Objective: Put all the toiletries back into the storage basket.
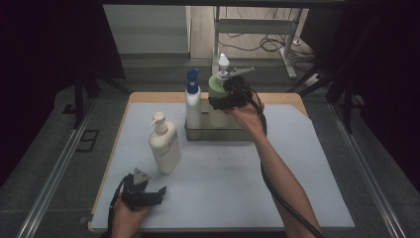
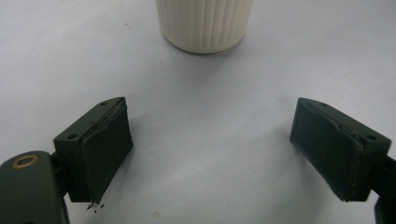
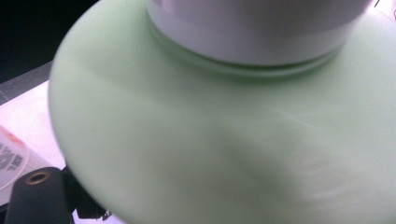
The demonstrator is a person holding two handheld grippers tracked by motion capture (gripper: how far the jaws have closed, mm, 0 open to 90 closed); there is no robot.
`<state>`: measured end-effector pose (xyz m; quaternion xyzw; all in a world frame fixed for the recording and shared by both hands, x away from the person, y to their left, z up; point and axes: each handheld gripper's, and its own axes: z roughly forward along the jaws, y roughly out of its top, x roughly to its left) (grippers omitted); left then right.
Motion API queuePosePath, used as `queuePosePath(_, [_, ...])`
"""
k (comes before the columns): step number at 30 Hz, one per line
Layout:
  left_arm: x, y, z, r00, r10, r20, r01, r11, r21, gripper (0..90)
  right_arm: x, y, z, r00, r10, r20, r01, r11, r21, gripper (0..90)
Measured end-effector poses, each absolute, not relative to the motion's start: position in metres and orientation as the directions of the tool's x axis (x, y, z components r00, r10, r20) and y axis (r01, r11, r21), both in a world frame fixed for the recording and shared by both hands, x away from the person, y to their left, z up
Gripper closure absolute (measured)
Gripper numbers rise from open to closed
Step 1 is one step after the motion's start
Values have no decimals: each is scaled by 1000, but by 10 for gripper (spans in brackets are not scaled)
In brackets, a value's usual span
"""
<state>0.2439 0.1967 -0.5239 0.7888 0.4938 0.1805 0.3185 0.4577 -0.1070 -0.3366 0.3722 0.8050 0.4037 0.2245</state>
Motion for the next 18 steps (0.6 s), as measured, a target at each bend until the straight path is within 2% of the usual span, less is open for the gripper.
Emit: queuePosePath(18, [244, 197, -524, 447, 894, -29, 665, -311, 679, 120, 471, -107, -370, -623, 781, -46, 466, 418, 779, 123])
